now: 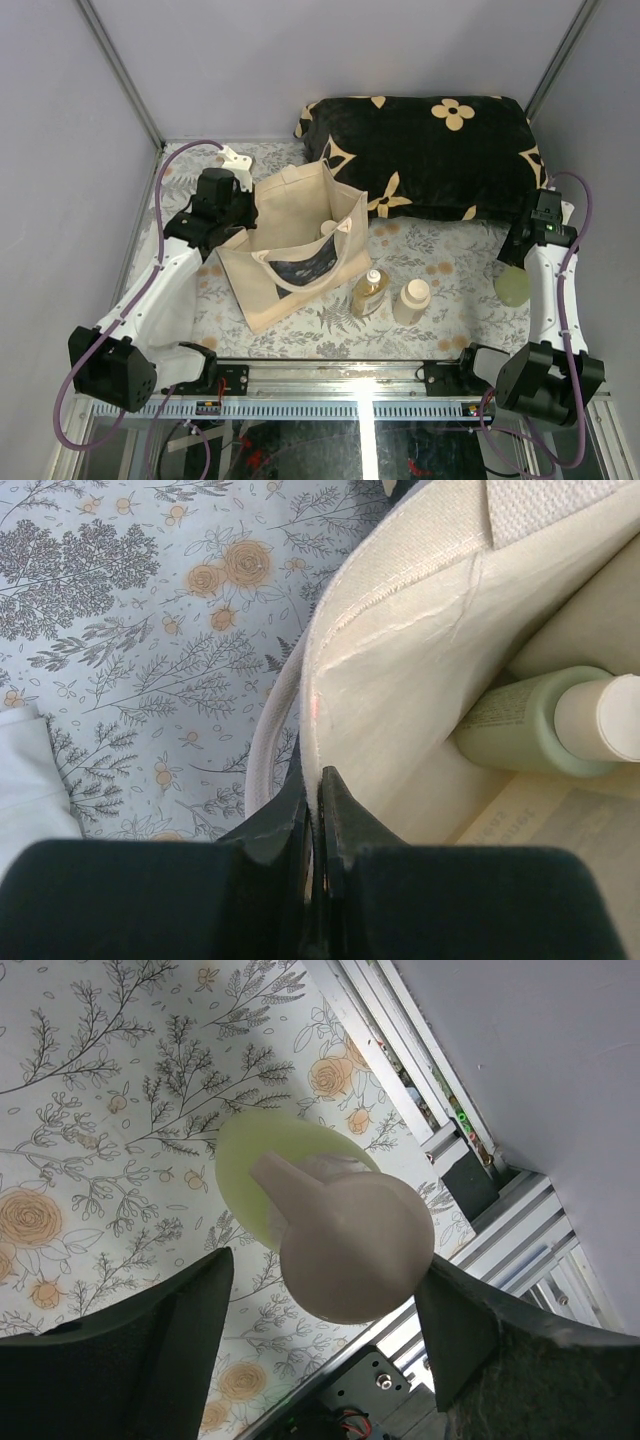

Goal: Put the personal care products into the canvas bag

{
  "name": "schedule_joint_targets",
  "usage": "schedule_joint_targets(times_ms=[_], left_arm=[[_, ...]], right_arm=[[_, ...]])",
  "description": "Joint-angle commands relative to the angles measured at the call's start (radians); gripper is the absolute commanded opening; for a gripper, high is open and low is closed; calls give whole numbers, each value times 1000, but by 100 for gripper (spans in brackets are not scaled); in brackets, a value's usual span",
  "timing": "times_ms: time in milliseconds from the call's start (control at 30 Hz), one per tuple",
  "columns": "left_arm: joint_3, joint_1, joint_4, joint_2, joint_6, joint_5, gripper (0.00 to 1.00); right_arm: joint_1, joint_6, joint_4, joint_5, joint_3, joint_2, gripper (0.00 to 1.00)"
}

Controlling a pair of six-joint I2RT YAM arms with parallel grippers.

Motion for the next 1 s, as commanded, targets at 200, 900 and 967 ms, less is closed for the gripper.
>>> schedule_joint_targets(times_ms=[200, 900, 967], left_arm=[[-23, -20, 1, 22, -15, 33, 0], [-12, -20, -10, 51, -9, 43, 0], [-11, -21, -10, 53, -9, 45, 0]], right_arm=[[-15, -32, 64, 50, 4, 5, 52], [-75, -26, 156, 57, -10, 5, 82], [-78, -26, 172, 56, -4, -7, 82]])
